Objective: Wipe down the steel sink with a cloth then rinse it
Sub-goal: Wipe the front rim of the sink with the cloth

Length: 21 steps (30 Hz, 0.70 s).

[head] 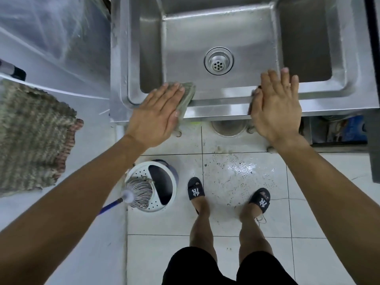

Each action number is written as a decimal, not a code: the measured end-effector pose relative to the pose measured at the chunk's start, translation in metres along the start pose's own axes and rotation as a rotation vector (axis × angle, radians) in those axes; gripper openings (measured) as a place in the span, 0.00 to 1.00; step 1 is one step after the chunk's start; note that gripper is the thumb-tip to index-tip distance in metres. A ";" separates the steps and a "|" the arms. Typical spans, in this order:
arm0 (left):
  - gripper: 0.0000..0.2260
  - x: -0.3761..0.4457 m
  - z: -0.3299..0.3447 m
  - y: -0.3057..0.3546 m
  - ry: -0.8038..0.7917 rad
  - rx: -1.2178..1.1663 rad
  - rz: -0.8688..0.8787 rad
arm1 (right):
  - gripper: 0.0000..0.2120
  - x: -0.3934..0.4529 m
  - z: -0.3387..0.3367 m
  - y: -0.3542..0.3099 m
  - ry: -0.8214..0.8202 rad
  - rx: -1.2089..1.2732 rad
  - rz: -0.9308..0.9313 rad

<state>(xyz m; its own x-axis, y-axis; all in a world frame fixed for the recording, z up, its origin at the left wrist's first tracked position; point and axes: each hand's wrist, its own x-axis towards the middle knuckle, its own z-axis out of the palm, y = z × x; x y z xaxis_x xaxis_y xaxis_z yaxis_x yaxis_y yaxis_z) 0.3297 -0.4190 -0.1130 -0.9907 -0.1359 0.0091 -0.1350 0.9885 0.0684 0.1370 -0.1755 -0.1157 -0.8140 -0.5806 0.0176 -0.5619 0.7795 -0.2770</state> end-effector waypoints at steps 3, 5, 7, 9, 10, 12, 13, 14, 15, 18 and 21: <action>0.26 -0.012 -0.007 -0.019 -0.016 0.019 -0.117 | 0.29 -0.006 0.005 -0.035 -0.044 0.030 -0.116; 0.26 0.000 -0.007 0.011 0.017 -0.013 -0.273 | 0.28 -0.010 0.015 -0.059 -0.047 0.014 -0.196; 0.26 0.020 -0.004 0.051 0.022 -0.071 -0.316 | 0.27 -0.011 0.021 -0.070 -0.005 -0.008 -0.202; 0.26 0.034 -0.003 0.074 0.046 -0.113 -0.256 | 0.26 -0.010 0.023 -0.067 0.024 -0.014 -0.219; 0.25 0.035 -0.001 0.072 0.073 -0.117 -0.208 | 0.26 -0.011 0.022 -0.063 0.027 -0.018 -0.246; 0.24 0.022 0.002 0.049 0.094 -0.114 -0.119 | 0.25 -0.011 0.023 -0.055 0.024 -0.026 -0.326; 0.24 0.011 0.001 0.032 0.069 -0.102 -0.098 | 0.25 -0.012 0.022 -0.052 0.023 -0.038 -0.369; 0.24 0.000 -0.001 0.013 0.051 -0.073 -0.093 | 0.25 -0.011 0.022 -0.050 0.022 -0.053 -0.413; 0.24 -0.010 -0.003 -0.003 0.033 -0.041 -0.098 | 0.25 -0.011 0.022 -0.049 0.020 -0.066 -0.452; 0.26 -0.011 -0.006 -0.011 0.036 -0.016 -0.207 | 0.25 -0.009 0.022 -0.048 0.022 -0.096 -0.489; 0.27 0.015 -0.002 0.031 0.030 -0.047 -0.245 | 0.24 -0.009 0.023 -0.047 0.020 -0.105 -0.515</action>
<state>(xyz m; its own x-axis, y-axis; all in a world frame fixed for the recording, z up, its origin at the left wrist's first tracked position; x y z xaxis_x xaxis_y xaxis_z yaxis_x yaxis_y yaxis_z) 0.3104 -0.3906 -0.1086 -0.9272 -0.3741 0.0161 -0.3698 0.9215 0.1186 0.1743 -0.2119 -0.1246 -0.4306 -0.8909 0.1447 -0.9008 0.4142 -0.1304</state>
